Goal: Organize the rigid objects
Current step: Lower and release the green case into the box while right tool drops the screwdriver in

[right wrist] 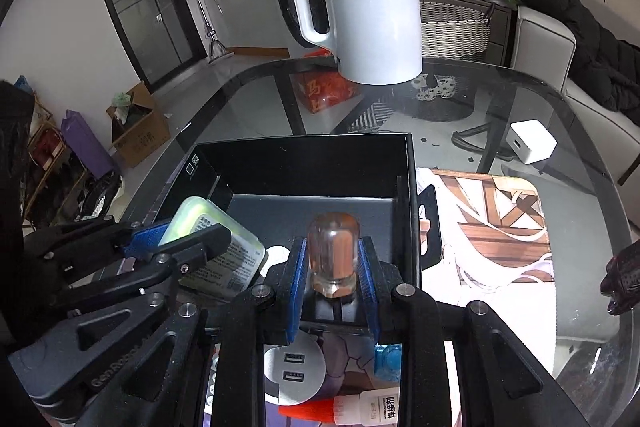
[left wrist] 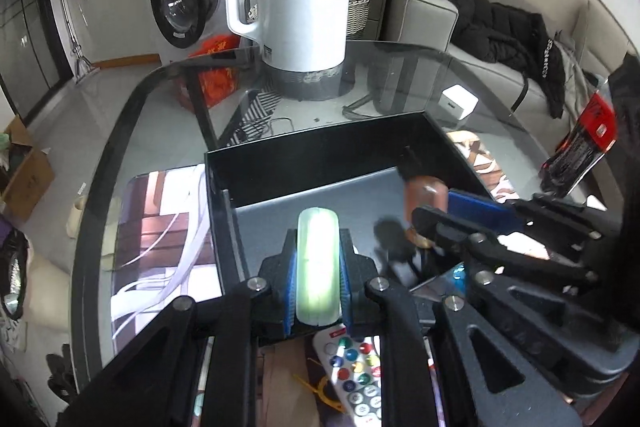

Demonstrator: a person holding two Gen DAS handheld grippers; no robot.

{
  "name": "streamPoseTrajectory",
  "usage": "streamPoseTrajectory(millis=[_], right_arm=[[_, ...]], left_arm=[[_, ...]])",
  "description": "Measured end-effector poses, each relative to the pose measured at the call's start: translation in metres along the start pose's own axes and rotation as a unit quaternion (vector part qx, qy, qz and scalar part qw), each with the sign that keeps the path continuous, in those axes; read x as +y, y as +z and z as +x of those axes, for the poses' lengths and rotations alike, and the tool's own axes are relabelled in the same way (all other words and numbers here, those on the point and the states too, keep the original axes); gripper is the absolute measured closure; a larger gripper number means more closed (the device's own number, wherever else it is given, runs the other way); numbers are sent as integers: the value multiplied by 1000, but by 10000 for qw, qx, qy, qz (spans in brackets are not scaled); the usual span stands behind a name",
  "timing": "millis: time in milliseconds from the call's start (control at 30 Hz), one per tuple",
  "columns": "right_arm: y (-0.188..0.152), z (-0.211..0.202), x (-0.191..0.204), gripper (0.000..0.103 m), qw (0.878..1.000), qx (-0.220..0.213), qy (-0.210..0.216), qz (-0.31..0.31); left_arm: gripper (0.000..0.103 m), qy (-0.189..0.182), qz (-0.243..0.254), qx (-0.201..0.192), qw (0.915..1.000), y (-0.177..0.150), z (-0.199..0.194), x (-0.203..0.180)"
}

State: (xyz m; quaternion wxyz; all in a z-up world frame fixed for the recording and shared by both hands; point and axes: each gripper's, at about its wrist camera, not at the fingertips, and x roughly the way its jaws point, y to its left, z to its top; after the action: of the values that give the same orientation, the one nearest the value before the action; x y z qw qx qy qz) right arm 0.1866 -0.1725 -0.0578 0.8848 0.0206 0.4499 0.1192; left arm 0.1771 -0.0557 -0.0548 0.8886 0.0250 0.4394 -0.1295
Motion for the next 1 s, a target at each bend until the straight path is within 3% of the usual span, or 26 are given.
streamPoseTrajectory(millis=[267, 467, 633, 667, 700, 767, 933, 1000], right_arm=[[1, 2, 4, 78, 9996, 230, -64, -146], [-9, -6, -1, 81, 9975, 613, 317, 123], [-12, -10, 2, 81, 9990, 402, 180, -28], [-12, -13, 2, 80, 9991, 363, 228, -25], [-13, -17, 1, 79, 9993, 290, 249, -16], [-13, -27, 0, 78, 9996, 120, 241, -32], [-14, -59, 1, 78, 9988, -295, 320, -203], [-16, -76, 2, 71, 9977, -492, 308, -357]], left_arm=[[88, -31, 17, 75, 10000, -3, 3, 2], [88, -65, 85, 113, 9999, -5, 0, 3], [85, -117, 167, -74, 9998, -9, -10, -1], [79, -148, 159, -151, 9997, -8, -15, -1], [66, -145, 149, -223, 9995, -8, -19, 0], [55, -58, 134, -450, 9989, -9, -30, 0], [55, -173, 6, -723, 9972, -11, -56, 7], [54, -197, 19, -779, 9968, -13, -67, 7]])
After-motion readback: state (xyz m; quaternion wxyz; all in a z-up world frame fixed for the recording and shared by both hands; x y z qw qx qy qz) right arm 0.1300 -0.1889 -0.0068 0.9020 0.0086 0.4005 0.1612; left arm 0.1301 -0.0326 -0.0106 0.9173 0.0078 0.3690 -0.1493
